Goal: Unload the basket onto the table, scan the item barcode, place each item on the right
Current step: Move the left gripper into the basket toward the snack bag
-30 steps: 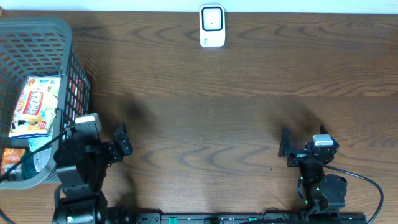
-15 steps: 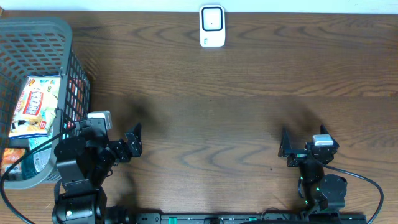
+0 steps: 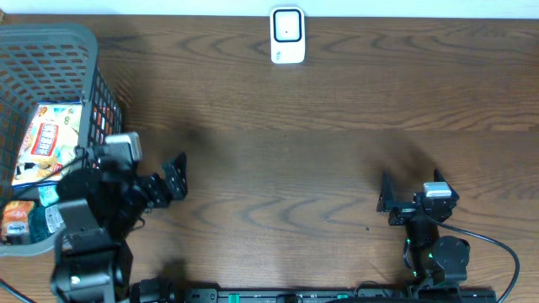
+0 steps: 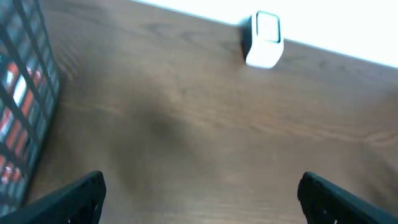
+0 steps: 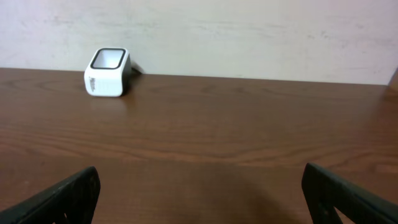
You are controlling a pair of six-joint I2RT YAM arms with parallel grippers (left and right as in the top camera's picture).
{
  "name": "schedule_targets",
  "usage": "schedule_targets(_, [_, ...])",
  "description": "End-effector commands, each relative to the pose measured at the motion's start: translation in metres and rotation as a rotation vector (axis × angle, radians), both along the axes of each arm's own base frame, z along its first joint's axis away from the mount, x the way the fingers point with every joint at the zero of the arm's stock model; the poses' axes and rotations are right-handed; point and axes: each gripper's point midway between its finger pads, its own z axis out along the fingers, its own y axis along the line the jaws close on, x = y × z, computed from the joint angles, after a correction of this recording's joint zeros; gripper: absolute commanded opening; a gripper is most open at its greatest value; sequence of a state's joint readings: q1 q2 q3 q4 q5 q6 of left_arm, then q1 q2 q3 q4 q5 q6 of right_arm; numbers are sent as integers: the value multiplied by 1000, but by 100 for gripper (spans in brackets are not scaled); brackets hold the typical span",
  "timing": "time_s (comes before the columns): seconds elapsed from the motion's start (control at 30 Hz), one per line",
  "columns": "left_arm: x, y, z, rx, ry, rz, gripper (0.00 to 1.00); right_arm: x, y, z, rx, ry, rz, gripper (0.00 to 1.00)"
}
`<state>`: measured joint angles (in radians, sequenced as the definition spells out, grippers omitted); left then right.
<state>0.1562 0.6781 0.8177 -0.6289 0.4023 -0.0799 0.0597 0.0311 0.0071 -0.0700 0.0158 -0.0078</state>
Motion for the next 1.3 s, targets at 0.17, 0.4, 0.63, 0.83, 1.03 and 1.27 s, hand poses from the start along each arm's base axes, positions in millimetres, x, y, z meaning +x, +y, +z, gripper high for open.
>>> schedule_targets(0.17, [23, 3, 63, -12, 2, 2, 99, 0, 0, -1, 2, 5, -4, 99])
schedule_targets(0.4, [48, 10, 102, -14, 1, 24, 99, 0, 0, -1, 2, 5, -4, 99])
schedule_targets(0.63, [68, 55, 129, -62, 15, 310, 99, 0, 0, -1, 2, 5, -4, 99])
schedule_targets(0.83, [76, 115, 128, -96, 51, 535, 99, 0, 0, -1, 2, 5, -4, 99])
schedule_targets(1.03, [70, 195, 96, -205, 129, 810, 99, 0, 0, -1, 2, 5, -4, 99])
schedule_targets(1.27, [59, 251, 55, -239, 231, 954, 99, 0, 0, -1, 2, 5, -4, 99])
